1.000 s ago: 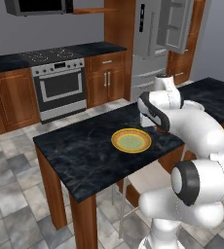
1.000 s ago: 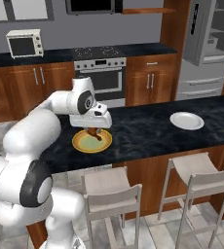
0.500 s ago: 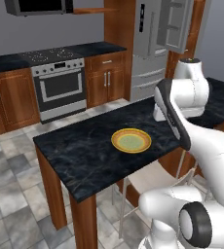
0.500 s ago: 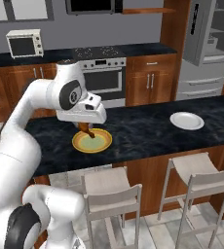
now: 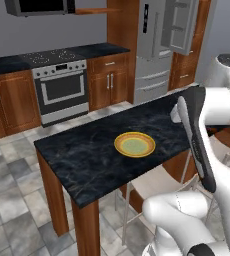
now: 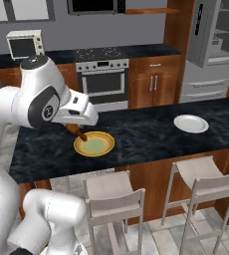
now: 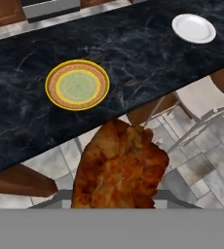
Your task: Transport the chicken drumstick and garlic to the fridge. Place the chicken drumstick on the rack containing meat and place the garlic on the rack containing the vegetable, ensuring meats and vegetables are on different racks.
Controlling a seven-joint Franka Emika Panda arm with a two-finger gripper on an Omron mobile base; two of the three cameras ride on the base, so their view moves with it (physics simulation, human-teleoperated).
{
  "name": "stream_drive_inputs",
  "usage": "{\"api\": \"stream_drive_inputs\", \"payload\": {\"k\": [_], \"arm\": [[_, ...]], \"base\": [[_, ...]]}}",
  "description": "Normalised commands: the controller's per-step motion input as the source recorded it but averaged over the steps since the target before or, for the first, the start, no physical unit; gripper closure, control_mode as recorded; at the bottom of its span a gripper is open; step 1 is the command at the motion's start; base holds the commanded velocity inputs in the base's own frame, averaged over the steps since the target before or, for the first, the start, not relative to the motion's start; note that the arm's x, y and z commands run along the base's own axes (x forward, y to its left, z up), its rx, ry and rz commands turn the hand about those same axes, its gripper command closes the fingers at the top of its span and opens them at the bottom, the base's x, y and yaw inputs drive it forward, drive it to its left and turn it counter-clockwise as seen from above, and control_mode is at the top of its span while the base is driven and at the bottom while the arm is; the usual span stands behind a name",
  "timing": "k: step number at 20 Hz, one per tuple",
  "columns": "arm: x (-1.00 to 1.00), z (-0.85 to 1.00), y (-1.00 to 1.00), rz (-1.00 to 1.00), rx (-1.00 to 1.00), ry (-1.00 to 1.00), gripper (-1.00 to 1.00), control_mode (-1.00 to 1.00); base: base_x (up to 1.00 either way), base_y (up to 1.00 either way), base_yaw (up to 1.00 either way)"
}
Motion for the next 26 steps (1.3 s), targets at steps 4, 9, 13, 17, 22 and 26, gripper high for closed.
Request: {"api": "stream_drive_inputs", "payload": {"k": [4, 9, 13, 17, 22, 26], "arm": [[-0.51, 0.81, 0.04, 0.02, 0.0, -0.1, 1.0, -1.0], [-0.45, 0.63, 0.1, 0.03, 0.0, -0.1, 1.0, 1.0], [0.0, 0.0, 0.0, 0.0, 0.0, 0.0, 1.0, 1.0], [0.0, 0.0, 0.0, 0.0, 0.0, 0.0, 1.0, 1.0], [0.0, 0.0, 0.0, 0.0, 0.0, 0.0, 1.0, 1.0], [0.0, 0.0, 0.0, 0.0, 0.0, 0.0, 1.0, 1.0]], "base": [[0.0, 0.0, 0.0], [-0.16, 0.01, 0.01], [-0.97, -0.22, 0.0], [-0.7, -1.0, 0.0], [-0.46, -1.0, 0.02], [-0.06, -1.0, 0.1]]}}
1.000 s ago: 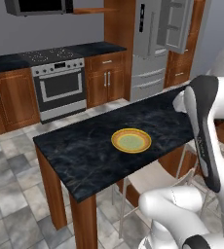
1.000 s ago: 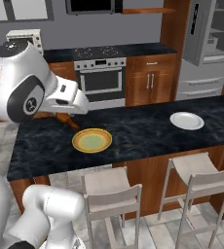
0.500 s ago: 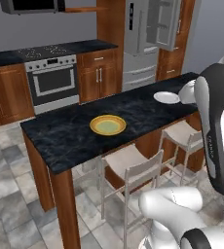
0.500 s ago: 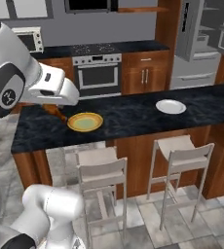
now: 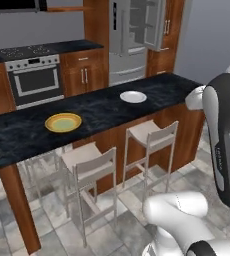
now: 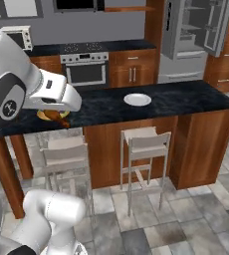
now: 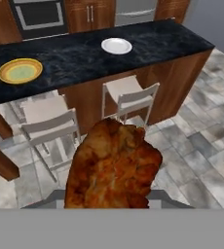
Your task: Transport the chicken drumstick and garlic to the fridge. Place the chicken drumstick on the rack containing meat and place the garlic on the rack containing the vegetable, ensuring meats and vegetables are on different racks.
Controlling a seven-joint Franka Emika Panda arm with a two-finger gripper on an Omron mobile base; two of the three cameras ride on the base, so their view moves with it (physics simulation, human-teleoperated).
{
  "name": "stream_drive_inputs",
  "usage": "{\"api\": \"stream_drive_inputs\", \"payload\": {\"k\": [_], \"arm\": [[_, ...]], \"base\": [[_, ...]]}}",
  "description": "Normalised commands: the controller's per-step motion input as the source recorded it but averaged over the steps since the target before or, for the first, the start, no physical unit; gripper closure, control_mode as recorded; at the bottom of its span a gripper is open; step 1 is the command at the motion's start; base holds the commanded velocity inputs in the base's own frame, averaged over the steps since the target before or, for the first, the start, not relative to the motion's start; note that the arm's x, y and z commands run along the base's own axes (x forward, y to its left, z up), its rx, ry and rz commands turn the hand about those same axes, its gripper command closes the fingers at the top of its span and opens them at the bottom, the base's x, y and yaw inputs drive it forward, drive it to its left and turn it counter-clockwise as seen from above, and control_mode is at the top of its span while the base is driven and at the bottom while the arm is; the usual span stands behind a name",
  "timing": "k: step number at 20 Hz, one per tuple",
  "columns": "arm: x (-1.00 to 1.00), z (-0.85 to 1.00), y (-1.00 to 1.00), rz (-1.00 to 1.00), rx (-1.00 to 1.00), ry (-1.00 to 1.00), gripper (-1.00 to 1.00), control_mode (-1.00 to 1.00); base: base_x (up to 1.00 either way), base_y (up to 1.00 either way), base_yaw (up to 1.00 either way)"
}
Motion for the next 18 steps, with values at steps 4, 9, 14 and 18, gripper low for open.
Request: {"api": "stream_drive_inputs", "payload": {"k": [4, 9, 14, 18], "arm": [[0.0, 0.0, 0.0, 0.0, 0.0, 0.0, 1.0, 1.0], [0.0, 0.0, 0.0, 0.0, 0.0, 0.0, 1.0, 1.0], [0.0, 0.0, 0.0, 0.0, 0.0, 0.0, 1.0, 1.0], [0.0, 0.0, 0.0, 0.0, 0.0, 0.0, 1.0, 1.0]], "base": [[0.0, -1.0, 0.13], [0.0, -1.0, 0.15], [0.0, -1.0, 0.16], [0.0, -1.0, 0.17]]}}
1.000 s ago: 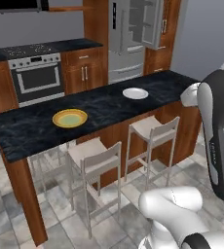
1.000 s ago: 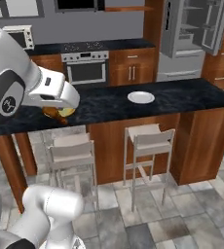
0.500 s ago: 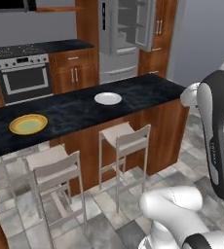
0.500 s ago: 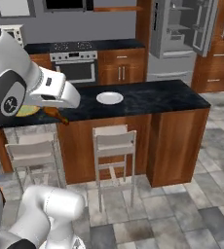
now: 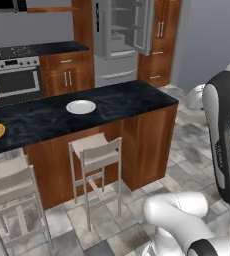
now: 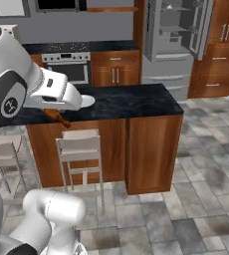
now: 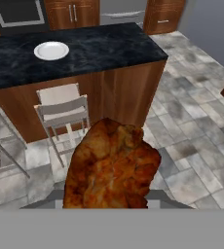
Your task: Transport the chicken drumstick and garlic to the fridge. Place the chicken drumstick on the rack containing meat and place the garlic on the rack containing the vegetable, ensuring meats and vegetables are on different racks.
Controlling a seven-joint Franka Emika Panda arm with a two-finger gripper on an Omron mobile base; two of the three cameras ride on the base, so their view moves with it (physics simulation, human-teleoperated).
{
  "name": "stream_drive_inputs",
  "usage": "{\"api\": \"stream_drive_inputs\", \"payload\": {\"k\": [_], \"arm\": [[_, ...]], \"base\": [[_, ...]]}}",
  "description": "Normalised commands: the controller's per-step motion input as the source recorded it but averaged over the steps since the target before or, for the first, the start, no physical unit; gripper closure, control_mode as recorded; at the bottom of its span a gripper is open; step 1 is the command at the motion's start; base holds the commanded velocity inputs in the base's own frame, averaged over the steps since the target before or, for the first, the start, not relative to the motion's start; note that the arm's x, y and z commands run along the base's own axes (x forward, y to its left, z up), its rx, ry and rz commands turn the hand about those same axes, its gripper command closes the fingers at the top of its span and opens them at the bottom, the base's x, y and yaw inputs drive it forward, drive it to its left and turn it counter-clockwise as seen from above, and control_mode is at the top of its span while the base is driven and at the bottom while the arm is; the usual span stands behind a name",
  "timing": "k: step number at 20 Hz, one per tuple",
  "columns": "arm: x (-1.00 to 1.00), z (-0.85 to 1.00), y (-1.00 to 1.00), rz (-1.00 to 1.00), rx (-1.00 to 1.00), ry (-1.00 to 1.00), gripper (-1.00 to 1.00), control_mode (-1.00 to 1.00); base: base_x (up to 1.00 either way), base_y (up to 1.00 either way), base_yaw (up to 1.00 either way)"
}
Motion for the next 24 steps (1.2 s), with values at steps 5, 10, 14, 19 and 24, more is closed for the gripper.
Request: {"api": "stream_drive_inputs", "payload": {"k": [5, 10, 14, 19, 24], "arm": [[0.0, 0.0, 0.0, 0.0, 0.0, 0.0, 1.0, 1.0], [0.0, 0.0, 0.0, 0.0, 0.0, 0.0, 1.0, 1.0], [0.0, 0.0, 0.0, 0.0, 0.0, 0.0, 1.0, 1.0], [0.0, 0.0, 0.0, 0.0, 0.0, 0.0, 1.0, 1.0], [0.0, 0.0, 0.0, 0.0, 0.0, 0.0, 1.0, 1.0]], "base": [[0.01, -1.0, 0.18], [0.09, -1.0, 0.2], [0.33, -1.0, 0.25], [0.66, -1.0, 0.3], [0.91, -1.0, 0.32]]}}
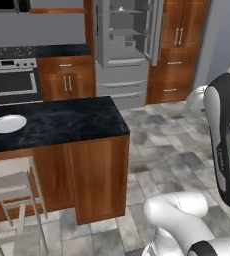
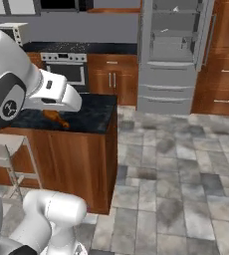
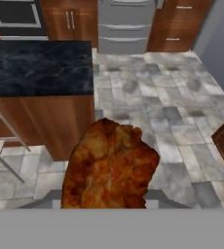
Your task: Transport the chicken drumstick and garlic to the fridge. Place the chicken drumstick on the rack containing meat and place the garlic on the rack containing the vegetable, ensuring meats and vegetables are on different racks.
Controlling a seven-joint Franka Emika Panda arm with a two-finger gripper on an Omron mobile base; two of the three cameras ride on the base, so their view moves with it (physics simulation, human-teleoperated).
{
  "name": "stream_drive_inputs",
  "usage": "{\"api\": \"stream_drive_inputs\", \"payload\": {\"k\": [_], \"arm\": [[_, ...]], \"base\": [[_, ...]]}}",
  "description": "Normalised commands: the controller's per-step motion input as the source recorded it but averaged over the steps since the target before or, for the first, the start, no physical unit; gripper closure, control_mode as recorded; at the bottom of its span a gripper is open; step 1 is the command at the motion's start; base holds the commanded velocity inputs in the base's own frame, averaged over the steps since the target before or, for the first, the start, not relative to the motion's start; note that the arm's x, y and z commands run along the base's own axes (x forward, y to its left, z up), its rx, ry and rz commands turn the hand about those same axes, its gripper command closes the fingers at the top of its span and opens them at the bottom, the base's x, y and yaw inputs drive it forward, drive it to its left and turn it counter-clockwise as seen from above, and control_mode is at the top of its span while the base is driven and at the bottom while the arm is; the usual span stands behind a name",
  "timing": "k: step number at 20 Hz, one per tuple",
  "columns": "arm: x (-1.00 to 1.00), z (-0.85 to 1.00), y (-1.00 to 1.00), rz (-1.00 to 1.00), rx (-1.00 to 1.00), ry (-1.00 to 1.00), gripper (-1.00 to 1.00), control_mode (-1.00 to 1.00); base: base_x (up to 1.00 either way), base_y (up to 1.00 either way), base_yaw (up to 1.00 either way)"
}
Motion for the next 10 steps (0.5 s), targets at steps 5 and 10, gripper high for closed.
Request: {"api": "stream_drive_inputs", "payload": {"k": [5, 10], "arm": [[0.0, 0.0, 0.0, 0.0, 0.0, 0.0, 1.0, 1.0], [0.0, 0.0, 0.0, 0.0, 0.0, 0.0, 1.0, 1.0]], "base": [[0.83, -1.0, 0.29], [0.86, -1.0, 0.1]]}}
